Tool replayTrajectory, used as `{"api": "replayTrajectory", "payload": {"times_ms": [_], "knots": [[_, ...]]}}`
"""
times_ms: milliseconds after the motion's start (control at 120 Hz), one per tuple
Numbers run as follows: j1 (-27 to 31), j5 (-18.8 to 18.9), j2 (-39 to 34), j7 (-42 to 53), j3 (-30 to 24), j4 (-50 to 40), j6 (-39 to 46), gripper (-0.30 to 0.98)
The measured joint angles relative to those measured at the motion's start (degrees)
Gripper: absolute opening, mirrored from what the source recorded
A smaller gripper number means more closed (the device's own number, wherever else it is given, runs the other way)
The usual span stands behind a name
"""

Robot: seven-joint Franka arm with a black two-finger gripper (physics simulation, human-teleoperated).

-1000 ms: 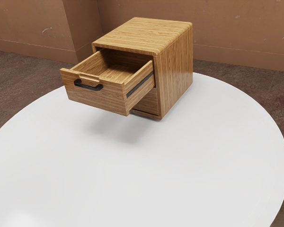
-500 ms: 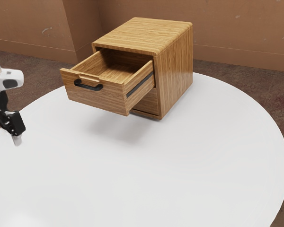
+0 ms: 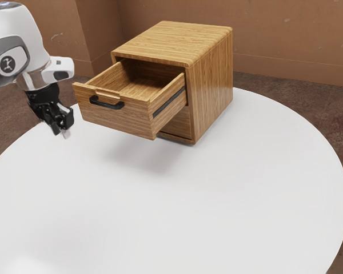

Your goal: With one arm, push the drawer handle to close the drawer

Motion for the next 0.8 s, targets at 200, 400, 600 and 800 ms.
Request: {"api": "replayTrajectory", "payload": {"times_ms": [200, 400, 600, 800], "knots": [[-0.1, -1.4, 9.1, 1.4, 0.5, 6.3, 3.7, -0.01], [0.0, -1.9, 13.7, 2.4, 0.7, 9.9, 5.1, -0.07], [-0.2, -2.2, 18.8, 3.3, 0.7, 14.8, 5.7, -0.09], [0.6, -1.8, 19.8, 3.9, 1.8, 15.5, 5.9, -0.1]]}}
